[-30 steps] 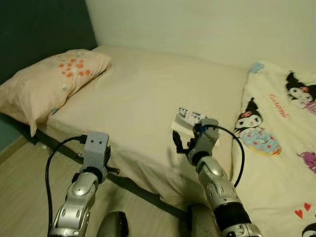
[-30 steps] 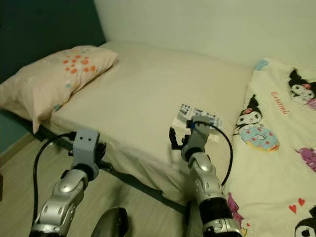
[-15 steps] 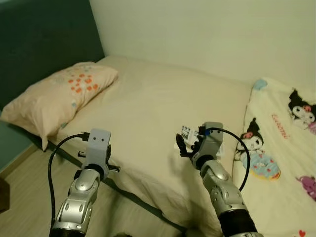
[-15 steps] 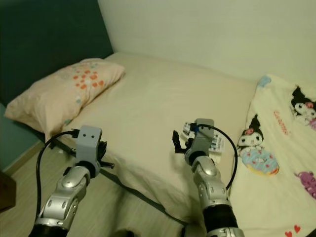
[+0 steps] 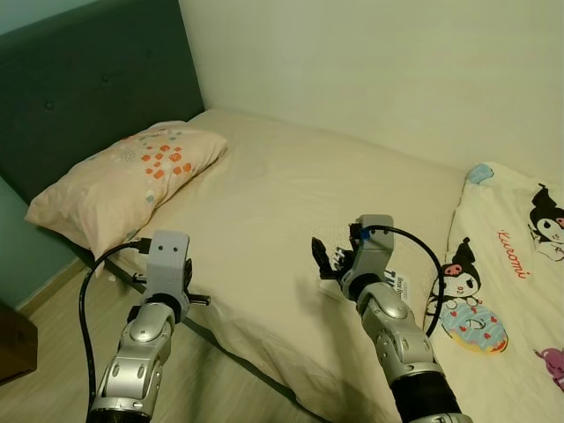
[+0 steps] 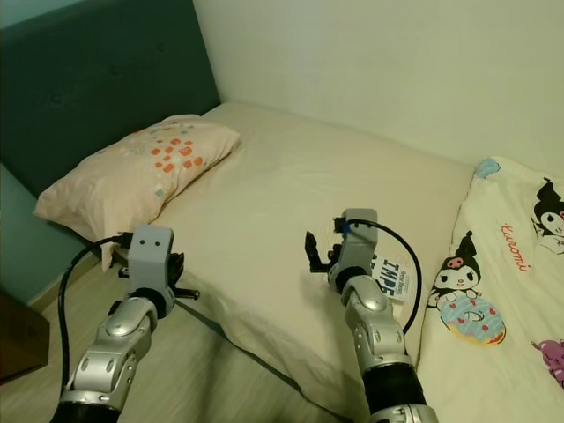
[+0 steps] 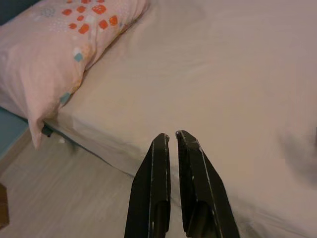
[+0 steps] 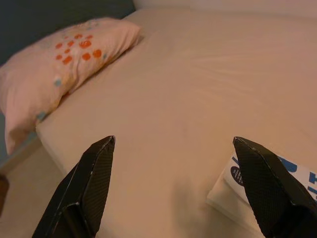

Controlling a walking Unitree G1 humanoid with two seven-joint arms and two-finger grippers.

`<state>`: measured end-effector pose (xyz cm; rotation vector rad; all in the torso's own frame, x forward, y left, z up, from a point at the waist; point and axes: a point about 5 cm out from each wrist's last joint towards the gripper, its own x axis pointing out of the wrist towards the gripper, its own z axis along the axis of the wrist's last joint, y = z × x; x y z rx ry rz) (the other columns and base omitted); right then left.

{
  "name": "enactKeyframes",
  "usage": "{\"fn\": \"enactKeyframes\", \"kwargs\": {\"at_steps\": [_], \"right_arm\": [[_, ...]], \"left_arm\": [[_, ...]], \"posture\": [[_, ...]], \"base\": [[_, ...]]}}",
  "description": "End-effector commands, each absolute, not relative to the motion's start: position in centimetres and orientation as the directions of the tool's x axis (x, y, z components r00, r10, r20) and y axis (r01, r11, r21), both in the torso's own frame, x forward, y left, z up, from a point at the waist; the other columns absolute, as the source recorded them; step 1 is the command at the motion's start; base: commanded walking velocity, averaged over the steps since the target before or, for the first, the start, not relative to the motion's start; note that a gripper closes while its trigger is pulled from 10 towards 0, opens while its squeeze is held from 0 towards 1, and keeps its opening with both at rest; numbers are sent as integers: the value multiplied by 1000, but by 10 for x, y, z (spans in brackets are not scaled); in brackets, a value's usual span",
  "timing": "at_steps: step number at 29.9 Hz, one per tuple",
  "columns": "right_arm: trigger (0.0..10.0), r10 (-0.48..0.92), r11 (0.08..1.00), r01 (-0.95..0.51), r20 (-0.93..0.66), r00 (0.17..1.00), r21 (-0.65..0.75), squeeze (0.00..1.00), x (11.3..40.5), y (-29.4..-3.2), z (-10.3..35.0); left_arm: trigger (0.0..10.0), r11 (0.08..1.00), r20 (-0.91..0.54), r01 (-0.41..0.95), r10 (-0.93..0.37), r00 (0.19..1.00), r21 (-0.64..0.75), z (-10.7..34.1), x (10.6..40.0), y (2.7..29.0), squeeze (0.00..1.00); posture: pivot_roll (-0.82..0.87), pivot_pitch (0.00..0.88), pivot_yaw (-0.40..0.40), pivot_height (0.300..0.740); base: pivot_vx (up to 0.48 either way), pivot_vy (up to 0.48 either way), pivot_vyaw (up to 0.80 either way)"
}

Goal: Clean up the room

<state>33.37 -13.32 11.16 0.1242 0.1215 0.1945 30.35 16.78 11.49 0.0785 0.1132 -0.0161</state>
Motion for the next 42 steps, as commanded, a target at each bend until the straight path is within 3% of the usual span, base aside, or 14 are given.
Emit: {"fn": "enactKeyframes", "kwargs": {"at_steps": [1,9,22,31,42], "right_arm": [[10000,232,968,-216,-128,964,131,0,331,-126,107],[10000,244,965,-227,-134,961,130,0,329,-125,106],[10000,228,972,-216,-162,960,92,0,328,-128,100],[10000,233,971,-219,-168,958,97,0,324,-127,97],[10000,211,975,-195,-172,962,107,0,322,-129,94]], "left_arm": [[10000,996,-153,9,5,988,86,107,299,172,0],[10000,995,-149,9,6,989,98,107,298,172,0],[10000,992,-214,-11,38,976,127,102,298,178,0],[10000,990,-193,-15,42,980,138,103,299,183,0],[10000,986,-191,23,9,982,165,104,299,175,0]], "posture": [[-46,129,59,740],[-44,133,59,740],[-43,134,65,740],[-42,126,69,740],[-45,120,77,740]], "base": [[0,-480,800],[0,-454,800],[0,0,0],[0,457,0],[0,0,0]]}}
